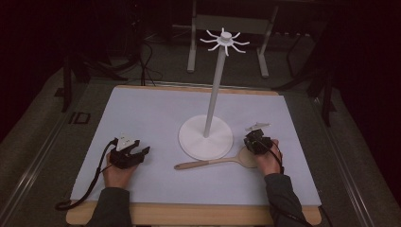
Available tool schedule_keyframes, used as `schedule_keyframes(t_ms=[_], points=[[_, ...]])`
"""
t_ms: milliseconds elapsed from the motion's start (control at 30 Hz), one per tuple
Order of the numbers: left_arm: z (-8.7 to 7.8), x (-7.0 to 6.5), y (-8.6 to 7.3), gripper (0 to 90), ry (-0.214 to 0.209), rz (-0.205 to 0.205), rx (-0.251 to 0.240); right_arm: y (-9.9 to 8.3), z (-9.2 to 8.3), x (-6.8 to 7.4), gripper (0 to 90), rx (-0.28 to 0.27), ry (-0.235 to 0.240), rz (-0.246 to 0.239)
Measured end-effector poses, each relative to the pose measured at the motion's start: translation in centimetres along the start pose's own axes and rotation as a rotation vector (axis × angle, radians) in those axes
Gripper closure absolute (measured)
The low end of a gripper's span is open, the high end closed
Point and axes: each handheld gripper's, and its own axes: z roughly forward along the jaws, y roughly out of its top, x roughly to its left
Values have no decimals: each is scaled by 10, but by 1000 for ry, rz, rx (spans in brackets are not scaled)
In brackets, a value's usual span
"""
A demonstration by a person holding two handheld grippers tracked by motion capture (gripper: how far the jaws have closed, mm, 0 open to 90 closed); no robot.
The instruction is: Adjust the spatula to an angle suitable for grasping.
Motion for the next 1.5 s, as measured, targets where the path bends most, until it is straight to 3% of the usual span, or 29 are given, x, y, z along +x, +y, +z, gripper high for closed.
schedule_keyframes(t_ms=[267, 533, 767, 933, 1200, 1500], points=[[0, 0, 0, 469, 0, 0, 0, -15, -12, 0, 900, -12, 6, 12], [0, 0, 0, 469, 0, -1, 0, -29, -39, 2, 890, -97, -6, -12], [0, 0, 0, 469, 1, -1, 1, -58, -53, 3, 900, -75, -33, -2], [0, 0, 0, 467, 2, -1, 0, -66, -59, 3, 900, -67, -33, -13], [0, 0, 0, 466, 2, 0, 0, -77, -53, 4, 900, -31, -24, -17], [0, 0, 0, 465, 2, 0, 1, -84, -65, 14, 900, -26, -8, -36]])
